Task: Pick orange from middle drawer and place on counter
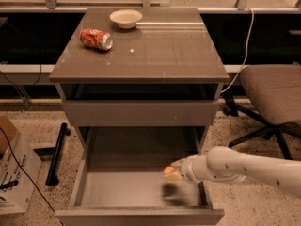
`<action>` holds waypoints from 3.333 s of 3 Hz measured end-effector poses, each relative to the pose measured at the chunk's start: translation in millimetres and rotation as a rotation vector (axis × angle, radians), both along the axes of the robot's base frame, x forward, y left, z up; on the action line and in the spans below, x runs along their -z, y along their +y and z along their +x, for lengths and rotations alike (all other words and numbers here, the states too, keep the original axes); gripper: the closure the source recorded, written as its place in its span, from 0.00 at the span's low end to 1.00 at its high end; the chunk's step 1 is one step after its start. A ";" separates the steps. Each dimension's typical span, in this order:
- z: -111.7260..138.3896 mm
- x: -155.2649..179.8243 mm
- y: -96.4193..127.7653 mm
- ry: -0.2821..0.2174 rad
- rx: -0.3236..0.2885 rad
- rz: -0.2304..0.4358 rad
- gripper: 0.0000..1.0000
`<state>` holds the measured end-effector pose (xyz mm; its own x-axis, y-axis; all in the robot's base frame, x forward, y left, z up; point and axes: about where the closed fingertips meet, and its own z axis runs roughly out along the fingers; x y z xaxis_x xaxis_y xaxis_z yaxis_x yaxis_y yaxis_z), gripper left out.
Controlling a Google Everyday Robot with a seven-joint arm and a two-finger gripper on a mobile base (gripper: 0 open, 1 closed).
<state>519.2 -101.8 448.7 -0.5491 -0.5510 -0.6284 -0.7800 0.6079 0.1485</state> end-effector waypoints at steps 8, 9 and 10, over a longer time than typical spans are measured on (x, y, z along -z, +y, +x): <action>-13.2 -427.0 -81.5 -0.804 -0.422 0.057 1.00; 16.0 -440.3 -72.9 -0.817 -0.463 -0.050 1.00; 51.1 -447.5 -66.6 -0.812 -0.505 -0.118 1.00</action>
Offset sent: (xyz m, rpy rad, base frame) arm -0.1092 -0.0815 0.3531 0.3486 -0.5364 0.6277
